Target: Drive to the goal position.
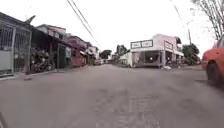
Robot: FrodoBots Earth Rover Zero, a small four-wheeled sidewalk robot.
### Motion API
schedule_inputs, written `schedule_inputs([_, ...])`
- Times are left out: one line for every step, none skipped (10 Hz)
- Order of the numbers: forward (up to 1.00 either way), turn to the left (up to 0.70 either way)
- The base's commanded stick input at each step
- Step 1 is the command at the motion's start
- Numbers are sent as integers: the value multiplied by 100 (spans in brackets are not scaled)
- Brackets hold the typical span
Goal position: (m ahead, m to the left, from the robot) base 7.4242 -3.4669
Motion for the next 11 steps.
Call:
schedule_inputs([85,-25])
schedule_inputs([85,-25])
schedule_inputs([85,-25])
schedule_inputs([85,-25])
schedule_inputs([85,-25])
schedule_inputs([85,-25])
schedule_inputs([85,-10])
schedule_inputs([85,9])
schedule_inputs([85,-14])
schedule_inputs([85,-23])
schedule_inputs([85,-10])
